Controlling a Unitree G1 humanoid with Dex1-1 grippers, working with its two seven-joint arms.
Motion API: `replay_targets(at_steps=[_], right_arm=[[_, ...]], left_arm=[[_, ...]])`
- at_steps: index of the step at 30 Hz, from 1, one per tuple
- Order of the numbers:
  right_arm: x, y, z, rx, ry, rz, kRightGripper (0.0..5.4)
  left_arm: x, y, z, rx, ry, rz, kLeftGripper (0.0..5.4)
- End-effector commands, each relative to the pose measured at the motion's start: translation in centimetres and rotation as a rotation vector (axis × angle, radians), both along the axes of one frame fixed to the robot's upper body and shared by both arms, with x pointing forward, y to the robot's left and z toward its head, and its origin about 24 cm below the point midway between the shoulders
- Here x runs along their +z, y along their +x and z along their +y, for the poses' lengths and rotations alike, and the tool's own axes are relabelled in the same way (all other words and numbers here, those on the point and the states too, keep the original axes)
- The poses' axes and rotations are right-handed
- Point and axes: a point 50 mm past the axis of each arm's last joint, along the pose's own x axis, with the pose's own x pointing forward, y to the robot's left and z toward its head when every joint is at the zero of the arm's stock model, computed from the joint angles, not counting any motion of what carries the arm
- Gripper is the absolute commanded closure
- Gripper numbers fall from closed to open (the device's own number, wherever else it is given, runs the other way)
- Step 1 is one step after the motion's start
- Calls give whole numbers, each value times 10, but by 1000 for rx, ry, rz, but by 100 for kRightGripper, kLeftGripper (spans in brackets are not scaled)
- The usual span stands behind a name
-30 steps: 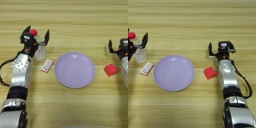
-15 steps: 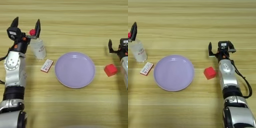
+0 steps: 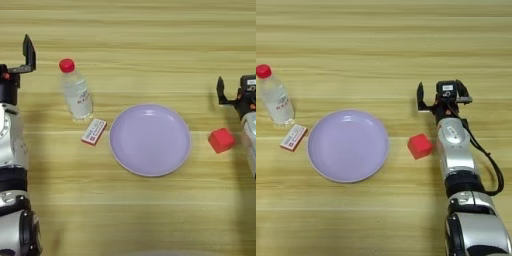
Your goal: Move the objects on the table
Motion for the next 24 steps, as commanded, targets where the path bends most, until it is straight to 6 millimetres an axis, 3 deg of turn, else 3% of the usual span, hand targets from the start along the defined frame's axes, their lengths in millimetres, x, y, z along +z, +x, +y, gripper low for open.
replay_targets(at_steps=[1, 5, 12, 24], right_arm=[[7, 1, -2, -11, -12, -30, 0], [4, -1, -3, -9, -15, -22, 0], [14, -13, 0, 9, -48, -83, 0], [32, -71, 7, 141, -111, -102, 0]], left_arm=[[-15, 8, 2, 53, 8, 105, 2], [-39, 11, 2, 72, 16, 224, 2], [-53, 14, 5, 77, -2, 307, 2], [-58, 15, 9, 110, -13, 337, 2]])
